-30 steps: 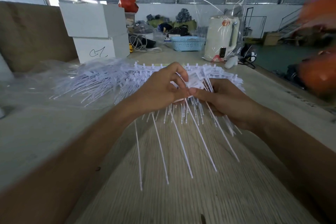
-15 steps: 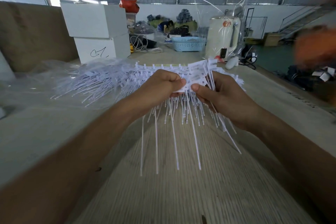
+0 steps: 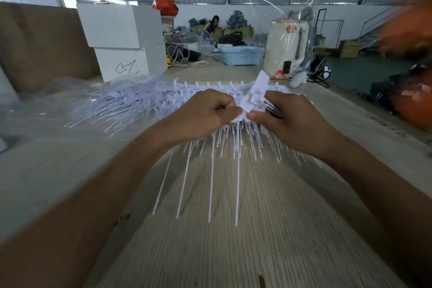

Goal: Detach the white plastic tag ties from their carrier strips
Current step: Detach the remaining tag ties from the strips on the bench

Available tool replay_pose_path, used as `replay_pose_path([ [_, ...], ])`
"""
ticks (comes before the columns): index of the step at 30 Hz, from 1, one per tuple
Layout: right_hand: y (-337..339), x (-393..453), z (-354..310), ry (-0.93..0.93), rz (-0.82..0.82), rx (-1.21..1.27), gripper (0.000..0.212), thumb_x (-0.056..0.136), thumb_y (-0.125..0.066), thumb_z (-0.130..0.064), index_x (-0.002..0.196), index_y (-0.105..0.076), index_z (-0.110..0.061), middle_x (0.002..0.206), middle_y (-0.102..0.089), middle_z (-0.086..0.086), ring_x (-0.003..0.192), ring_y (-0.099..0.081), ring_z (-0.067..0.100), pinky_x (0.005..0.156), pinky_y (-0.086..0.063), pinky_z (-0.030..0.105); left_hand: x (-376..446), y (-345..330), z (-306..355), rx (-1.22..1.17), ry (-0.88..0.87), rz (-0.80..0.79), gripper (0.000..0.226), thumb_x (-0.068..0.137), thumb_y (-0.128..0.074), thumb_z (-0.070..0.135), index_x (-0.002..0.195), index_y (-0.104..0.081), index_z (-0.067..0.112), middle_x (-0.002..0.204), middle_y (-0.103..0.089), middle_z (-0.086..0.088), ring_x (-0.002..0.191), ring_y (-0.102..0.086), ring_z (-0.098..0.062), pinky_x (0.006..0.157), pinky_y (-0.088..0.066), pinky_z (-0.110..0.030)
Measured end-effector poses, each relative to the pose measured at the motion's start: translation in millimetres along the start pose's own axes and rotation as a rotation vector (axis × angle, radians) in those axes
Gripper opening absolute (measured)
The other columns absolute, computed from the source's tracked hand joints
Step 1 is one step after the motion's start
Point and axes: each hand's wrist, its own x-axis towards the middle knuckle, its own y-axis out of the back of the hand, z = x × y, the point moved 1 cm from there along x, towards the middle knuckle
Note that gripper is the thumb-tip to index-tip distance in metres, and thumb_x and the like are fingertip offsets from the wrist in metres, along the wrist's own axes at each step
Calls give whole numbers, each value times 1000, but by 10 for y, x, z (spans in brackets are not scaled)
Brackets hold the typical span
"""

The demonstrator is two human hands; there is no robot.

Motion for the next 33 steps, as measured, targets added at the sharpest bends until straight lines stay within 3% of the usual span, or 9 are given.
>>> replay_pose_path([
  [5,-40,14,-25,-112,-57,-139,27,94,-62,-44,77,-58,-24,58,-46,-9,52,-44,5,54,-26,32,3,-35,-38,193,-50,59,39,95,-62,24,59,-48,23,50,-44,11,48,-41,-4,55,-28,-27],
  [11,-97,-12,-158,-82,141,-238,41,93,-59,-27,64,-30,-30,53,-35,-11,49,-33,4,48,-20,28,-1,9,-31,240,-36,92,32,80,-60,41,54,-47,27,48,-44,10,49,-39,-7,56,-33,-30],
  [15,35,-6,9,-207,141,126,27,99,-58,-26,74,-54,-17,58,-56,0,49,-50,7,52,-38,24,6,-2,-88,131,-84,161,40,96,-63,35,63,-56,13,59,-54,1,57,-50,-13,63,-41,-29],
  [17,21,-15,54,-303,64,284,31,102,-52,-34,79,-53,-14,56,-62,2,46,-51,4,51,-41,17,4,-8,-77,68,-82,150,36,100,-58,31,67,-58,16,62,-57,4,58,-51,-7,64,-41,-27],
  [20,-73,-42,52,-386,-58,434,33,105,-44,-40,87,-46,-12,56,-63,4,46,-54,11,48,-44,24,-6,-36,-61,-8,-62,66,25,103,-53,22,82,-67,15,75,-66,2,70,-62,-13,72,-46,-32],
  [22,-120,-54,12,-388,-79,521,26,107,-40,-38,90,-39,-19,57,-63,7,43,-54,18,40,-41,24,-13,-45,-50,-54,-70,36,20,101,-53,13,91,-70,15,79,-69,5,73,-63,-11,73,-47,-33],
  [25,-149,-49,-57,-358,15,523,26,108,-41,-34,83,-37,-25,45,-50,-3,34,-41,7,36,-33,19,-10,-56,-8,-67,-101,38,18,100,-56,7,105,-73,12,86,-72,0,76,-65,-10,75,-51,-34],
  [28,-146,-21,-99,-481,93,665,29,104,-49,-41,80,-54,-26,50,-50,-11,39,-43,2,40,-32,16,-24,-50,30,-107,-127,96,17,98,-60,8,111,-72,9,93,-74,-9,80,-70,-20,80,-58,-39],
  [33,-96,-29,-124,-548,22,887,41,89,-67,-54,66,-70,-21,61,-46,4,48,-34,12,47,-25,26,-40,-30,66,-227,-118,171,15,91,-71,7,105,-67,3,88,-70,-17,74,-70,-28,76,-60,-44],
])
